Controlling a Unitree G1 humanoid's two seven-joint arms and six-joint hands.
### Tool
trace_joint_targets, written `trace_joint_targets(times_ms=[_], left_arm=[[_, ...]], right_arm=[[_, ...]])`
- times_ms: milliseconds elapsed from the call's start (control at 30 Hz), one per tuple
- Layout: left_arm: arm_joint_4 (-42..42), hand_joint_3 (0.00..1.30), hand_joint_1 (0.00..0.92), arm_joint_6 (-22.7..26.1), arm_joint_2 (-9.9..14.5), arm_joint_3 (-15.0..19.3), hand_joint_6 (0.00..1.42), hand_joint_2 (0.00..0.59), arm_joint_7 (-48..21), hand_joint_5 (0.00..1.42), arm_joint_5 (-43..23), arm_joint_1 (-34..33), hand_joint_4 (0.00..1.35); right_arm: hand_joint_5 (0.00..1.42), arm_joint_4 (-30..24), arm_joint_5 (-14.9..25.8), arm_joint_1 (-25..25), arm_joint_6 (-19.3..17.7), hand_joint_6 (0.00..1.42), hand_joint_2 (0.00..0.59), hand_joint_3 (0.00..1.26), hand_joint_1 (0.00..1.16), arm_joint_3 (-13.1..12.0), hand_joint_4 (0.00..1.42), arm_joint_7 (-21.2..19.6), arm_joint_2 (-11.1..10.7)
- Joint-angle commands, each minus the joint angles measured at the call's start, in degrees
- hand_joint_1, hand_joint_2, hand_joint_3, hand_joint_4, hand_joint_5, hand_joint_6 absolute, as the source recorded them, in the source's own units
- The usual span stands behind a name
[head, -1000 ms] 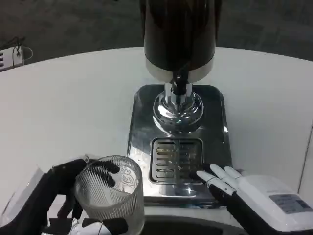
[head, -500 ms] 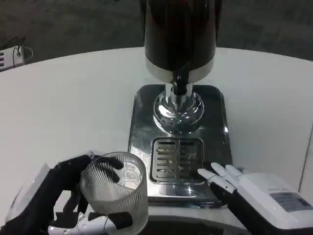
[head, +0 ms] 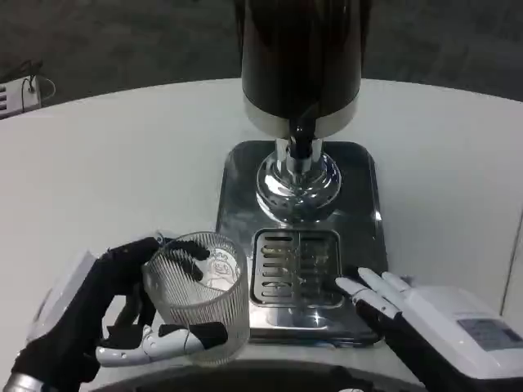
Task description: Grasp the cup under the faucet to collect the drink, then remove the cup.
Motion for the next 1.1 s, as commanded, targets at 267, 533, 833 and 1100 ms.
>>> trace_joint_targets(times_ms=[267, 533, 833, 1100], left_arm=[[11.16, 0.94, 0.635, -2.94, 1.43, -1.2, 1.41, 0.0, 5.88, 1.22, 5.01, -10.48, 1.05], [18.18, 0.94, 0.635, -4.28, 2.46, -3.59, 1.41, 0.0, 10.78, 1.22, 9.81, -17.25, 1.05], [23.75, 0.94, 0.635, -3.56, 2.49, -6.48, 1.41, 0.0, 13.84, 1.22, 12.76, -23.12, 1.05], [27.79, 0.94, 0.635, -1.45, 2.23, -9.57, 1.41, 0.0, 15.66, 1.22, 15.08, -27.51, 1.05]], right_arm=[[0.0, -2.96, 1.31, 3.42, -1.02, 0.0, 0.478, 0.11, 0.52, -1.21, 0.0, -0.62, 0.17], [0.01, -3.57, 2.5, 4.22, -1.58, 0.01, 0.478, 0.12, 0.52, -2.14, 0.0, -0.78, 0.02], [0.01, -3.59, 4.18, 3.97, -2.25, 0.02, 0.478, 0.13, 0.52, -2.84, 0.0, -0.76, -0.84], [0.03, -4.01, 4.93, 4.46, -2.5, 0.03, 0.478, 0.13, 0.52, -3.06, 0.0, -0.71, -1.0]])
